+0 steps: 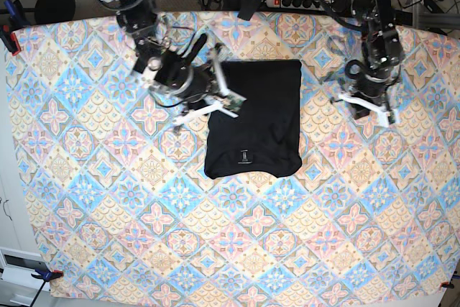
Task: Fold the T-shirt properly
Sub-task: 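Grasp the folded shirt's edge with the right gripper and drag it aside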
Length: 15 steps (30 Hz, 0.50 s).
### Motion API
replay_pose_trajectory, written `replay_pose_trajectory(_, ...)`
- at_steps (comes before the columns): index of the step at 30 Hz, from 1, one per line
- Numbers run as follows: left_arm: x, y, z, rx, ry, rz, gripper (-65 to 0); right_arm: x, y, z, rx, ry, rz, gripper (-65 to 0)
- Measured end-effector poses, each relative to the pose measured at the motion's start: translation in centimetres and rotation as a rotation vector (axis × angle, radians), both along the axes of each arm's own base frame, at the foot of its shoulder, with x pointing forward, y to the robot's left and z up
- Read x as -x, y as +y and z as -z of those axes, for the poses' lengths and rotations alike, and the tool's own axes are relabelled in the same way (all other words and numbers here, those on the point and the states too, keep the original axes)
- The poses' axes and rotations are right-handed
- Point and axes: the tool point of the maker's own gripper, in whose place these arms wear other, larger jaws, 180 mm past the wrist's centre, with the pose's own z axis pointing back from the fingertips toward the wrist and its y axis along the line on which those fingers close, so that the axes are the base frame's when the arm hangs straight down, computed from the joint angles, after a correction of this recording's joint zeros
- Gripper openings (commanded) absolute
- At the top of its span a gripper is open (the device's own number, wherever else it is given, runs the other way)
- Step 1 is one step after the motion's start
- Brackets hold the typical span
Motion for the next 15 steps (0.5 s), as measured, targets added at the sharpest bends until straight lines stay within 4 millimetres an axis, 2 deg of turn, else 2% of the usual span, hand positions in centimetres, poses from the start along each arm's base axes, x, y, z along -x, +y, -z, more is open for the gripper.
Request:
replay_pose_trajectory(4,2.3,1.3,0.8,-0.005,0.034,-0.04,-53.3,0.5,2.8,-0.5,-0.015,0.003,-0.017,-62.7)
replay_pose_trajectory(7,4.0,1.9,1.6,-0.001,0.072,-0.065,-53.3,1.4,7.3,-2.2,-0.123,0.002,-0.08,-62.7)
replay_pose_trajectory(8,4.2,2.1,1.6,-0.003,0.076,-0.067,-53.3,1.9,8.1,-1.9,-0.135,0.016,-0.101,-62.7)
replay_pose_trajectory(10,4.2,2.3,1.3,-0.012,0.069,-0.068,-53.3,3.1,9.2,-0.3,-0.123,0.069,-0.154,-62.7)
replay_pose_trajectory(12,4.1,2.2,0.1,-0.027,0.038,-0.052,-53.3,3.6,8.6,2.4,-0.006,0.096,-0.181,-62.7)
replay_pose_trajectory(14,4.1,2.0,-1.1,-0.043,0.012,-0.039,-53.3,3.2,8.6,3.8,0.071,0.106,-0.185,-62.7)
replay_pose_trajectory(15,4.3,1.9,-1.7,-0.051,0.004,-0.031,-53.3,3.2,9.6,3.8,0.061,0.11,-0.198,-62.7)
